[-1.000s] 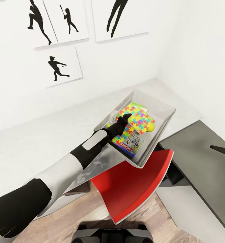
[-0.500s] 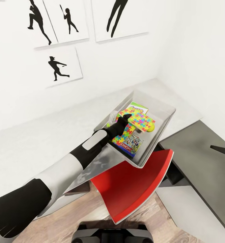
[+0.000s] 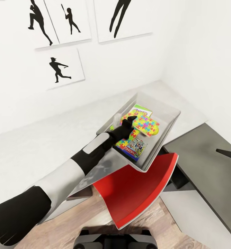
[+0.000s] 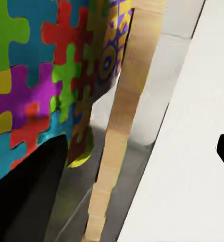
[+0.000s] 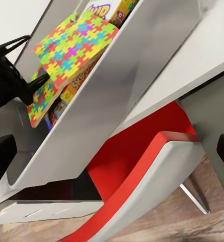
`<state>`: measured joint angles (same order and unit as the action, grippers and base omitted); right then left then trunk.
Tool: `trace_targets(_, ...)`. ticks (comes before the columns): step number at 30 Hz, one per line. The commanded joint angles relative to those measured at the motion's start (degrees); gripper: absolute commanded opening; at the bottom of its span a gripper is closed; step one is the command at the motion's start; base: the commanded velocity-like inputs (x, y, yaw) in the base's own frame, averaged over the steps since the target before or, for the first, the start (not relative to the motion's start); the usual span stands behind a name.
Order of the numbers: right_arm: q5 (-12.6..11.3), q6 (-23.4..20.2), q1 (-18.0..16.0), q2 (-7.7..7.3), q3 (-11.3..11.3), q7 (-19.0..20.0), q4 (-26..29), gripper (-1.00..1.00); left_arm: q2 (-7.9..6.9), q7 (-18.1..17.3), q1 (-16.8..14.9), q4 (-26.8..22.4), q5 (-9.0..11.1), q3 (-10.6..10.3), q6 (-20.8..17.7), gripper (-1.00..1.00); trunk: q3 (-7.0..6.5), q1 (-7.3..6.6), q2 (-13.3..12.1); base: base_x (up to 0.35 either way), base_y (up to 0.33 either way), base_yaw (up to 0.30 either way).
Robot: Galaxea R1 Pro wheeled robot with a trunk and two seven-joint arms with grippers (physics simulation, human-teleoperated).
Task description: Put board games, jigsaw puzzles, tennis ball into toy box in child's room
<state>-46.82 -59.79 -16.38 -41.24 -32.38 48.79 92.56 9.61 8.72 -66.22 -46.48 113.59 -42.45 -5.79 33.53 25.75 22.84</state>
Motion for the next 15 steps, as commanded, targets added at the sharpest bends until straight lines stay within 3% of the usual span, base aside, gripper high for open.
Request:
trace_targets(1, 0.2, -0.2, -0.1, -0.01, 0.0, 0.3, 0.0, 1.0, -0.06, 1.6, 0.1, -1.1, 0.6, 0.0, 0.0, 1.0, 0.1, 0.04, 0.1, 0.0, 0.0, 0.0)
trace_targets(6, 0.2, -0.2, -0.1, 0.01, 0.0, 0.3, 0.0, 1.0, -0.54, 6.5, 1.6, -7.2, 1.1, 2.0, 0.0, 1.0, 0.21, 0.04, 0.1, 0.0, 0.0, 0.0)
trace_targets(15, 0.2, -0.2, -0.1, 0.07, 0.0, 0.3, 0.0, 1.0, -1.33, 8.3, 2.9, -12.0, 1.0, 5.0, -0.1, 1.0, 0.42, 0.04, 0.1, 0.0, 0.0, 0.0)
